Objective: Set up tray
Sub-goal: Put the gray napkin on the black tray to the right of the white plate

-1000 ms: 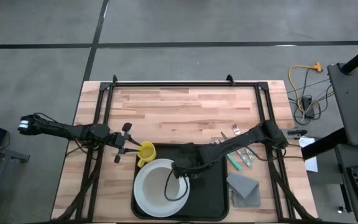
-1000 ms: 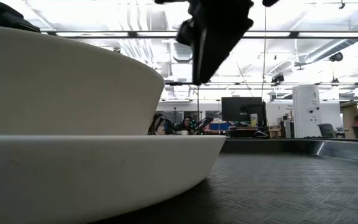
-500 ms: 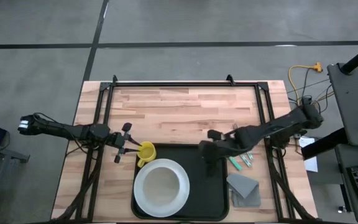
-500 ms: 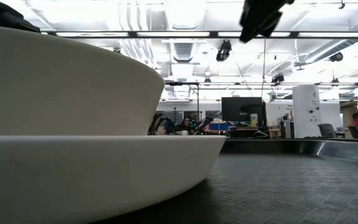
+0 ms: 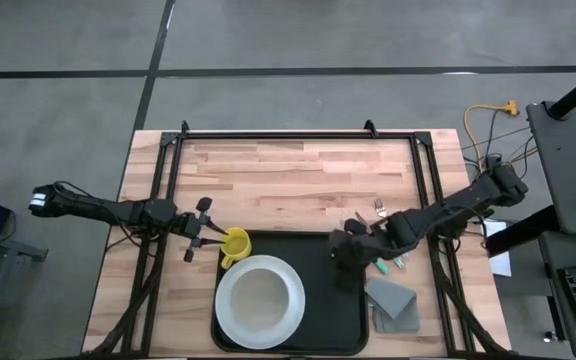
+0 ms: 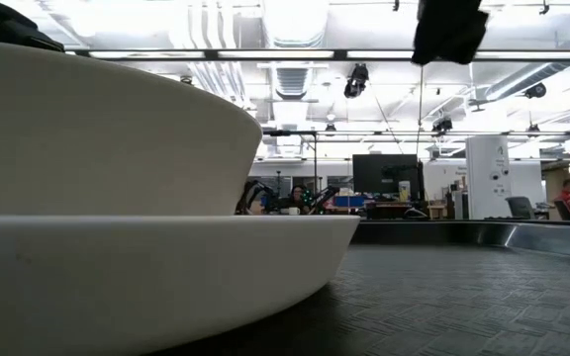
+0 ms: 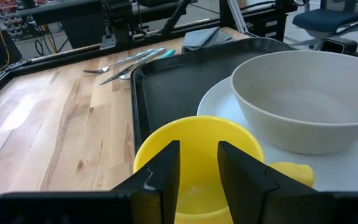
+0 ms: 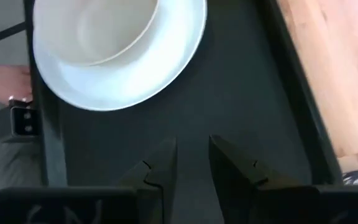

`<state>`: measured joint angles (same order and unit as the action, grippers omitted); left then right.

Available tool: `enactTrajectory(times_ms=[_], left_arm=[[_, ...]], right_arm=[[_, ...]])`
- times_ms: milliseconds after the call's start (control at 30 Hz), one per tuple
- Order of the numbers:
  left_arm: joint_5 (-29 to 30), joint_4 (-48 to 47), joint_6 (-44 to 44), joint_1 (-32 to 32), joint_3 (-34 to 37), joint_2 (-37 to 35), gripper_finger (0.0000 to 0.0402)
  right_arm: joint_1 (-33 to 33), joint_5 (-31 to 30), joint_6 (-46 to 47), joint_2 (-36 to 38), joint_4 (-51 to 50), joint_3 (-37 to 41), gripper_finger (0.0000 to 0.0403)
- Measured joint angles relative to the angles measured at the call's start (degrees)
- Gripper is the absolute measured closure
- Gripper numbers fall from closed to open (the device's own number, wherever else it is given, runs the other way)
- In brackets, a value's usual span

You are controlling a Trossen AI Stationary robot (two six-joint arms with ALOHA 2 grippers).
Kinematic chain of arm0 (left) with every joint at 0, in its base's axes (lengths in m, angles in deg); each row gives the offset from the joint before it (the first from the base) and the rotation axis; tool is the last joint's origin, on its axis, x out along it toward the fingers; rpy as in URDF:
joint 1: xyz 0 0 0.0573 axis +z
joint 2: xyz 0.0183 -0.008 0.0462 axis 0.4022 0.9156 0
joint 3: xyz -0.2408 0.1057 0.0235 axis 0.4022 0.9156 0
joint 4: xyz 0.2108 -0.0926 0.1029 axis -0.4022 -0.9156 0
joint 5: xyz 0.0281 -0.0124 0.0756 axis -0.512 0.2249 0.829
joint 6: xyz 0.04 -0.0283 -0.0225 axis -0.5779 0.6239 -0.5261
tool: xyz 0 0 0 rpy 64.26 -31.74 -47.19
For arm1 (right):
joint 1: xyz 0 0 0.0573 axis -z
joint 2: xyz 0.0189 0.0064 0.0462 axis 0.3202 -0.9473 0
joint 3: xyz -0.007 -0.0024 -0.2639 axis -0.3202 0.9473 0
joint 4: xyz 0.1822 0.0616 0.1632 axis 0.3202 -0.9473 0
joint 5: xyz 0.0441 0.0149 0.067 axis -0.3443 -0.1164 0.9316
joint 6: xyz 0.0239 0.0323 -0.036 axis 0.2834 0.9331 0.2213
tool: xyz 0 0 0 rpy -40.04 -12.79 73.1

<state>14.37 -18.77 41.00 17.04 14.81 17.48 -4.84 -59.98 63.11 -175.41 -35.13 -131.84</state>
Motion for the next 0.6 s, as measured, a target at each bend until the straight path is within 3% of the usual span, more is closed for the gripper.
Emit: enactTrajectory(times_ms=[333, 600], left_arm=[[0.00, 0.00, 0.00, 0.02, 0.00, 0.00, 0.0307], [0.00, 0.00, 0.00, 0.01, 0.00, 0.00, 0.0307]], right_arm=[[-10.73, -7.43, 8.07, -0.10, -0.75, 0.00, 0.0335], [-18.99, -10.68, 21.89, -2.00, -7.15, -0.07, 0.0325]])
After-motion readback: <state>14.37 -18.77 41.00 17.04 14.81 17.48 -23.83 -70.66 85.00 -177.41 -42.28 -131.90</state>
